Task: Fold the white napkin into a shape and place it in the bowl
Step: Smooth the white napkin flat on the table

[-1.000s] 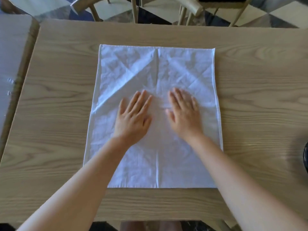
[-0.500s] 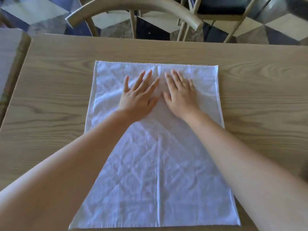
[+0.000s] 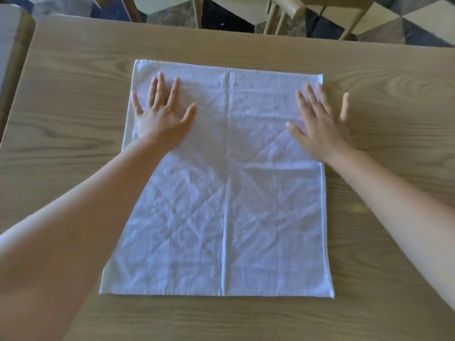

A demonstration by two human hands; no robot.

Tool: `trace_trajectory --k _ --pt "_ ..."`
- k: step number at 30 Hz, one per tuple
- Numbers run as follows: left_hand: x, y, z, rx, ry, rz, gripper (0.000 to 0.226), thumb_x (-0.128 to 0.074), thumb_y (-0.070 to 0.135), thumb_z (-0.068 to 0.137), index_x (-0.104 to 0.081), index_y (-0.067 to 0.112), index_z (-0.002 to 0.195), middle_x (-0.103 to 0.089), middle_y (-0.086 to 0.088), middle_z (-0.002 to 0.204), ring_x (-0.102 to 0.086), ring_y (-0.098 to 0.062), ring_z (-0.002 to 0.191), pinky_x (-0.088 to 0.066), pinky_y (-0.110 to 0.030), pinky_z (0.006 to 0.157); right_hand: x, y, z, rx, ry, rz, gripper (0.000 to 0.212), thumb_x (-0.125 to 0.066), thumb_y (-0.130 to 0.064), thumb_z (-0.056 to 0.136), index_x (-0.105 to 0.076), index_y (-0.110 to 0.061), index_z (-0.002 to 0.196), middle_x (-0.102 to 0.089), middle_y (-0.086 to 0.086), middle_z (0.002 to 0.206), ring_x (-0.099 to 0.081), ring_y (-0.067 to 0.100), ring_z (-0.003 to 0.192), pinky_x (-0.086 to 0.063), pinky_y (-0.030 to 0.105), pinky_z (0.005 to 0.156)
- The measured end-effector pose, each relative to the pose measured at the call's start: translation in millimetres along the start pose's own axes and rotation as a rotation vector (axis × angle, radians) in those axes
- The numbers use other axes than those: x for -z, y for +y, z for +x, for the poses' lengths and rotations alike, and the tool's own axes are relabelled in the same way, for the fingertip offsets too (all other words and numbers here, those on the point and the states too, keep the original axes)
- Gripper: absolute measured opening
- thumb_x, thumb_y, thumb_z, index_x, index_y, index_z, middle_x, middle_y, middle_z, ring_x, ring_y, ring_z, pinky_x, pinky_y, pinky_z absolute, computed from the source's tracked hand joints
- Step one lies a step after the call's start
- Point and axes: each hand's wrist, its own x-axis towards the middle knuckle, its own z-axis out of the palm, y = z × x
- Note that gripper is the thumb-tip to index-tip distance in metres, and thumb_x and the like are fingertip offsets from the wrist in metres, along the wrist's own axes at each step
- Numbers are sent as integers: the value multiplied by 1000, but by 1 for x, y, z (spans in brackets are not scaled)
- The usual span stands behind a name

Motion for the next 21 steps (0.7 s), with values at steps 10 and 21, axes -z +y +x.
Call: trace_trajectory --k 10,21 --pt "-69 116 -192 -352 46 -106 62 -36 52 87 -35 24 143 -26 -9 153 -22 -24 142 -15 -58 111 -5 0 -218 651 -137 223 60 -59 -48 80 -52 -16 130 -44 5 143 -29 19 138 -21 52 110" --pt "-77 133 -291 -499 -112 -119 71 -22 60 93 -30 12 145 -22 -4 155 -12 -18 144 -13 -51 112 0 25 -249 771 36 212 11 -63 -11 79 -69 -10 88 -68 6 113 -59 22 113 -49 39 91"
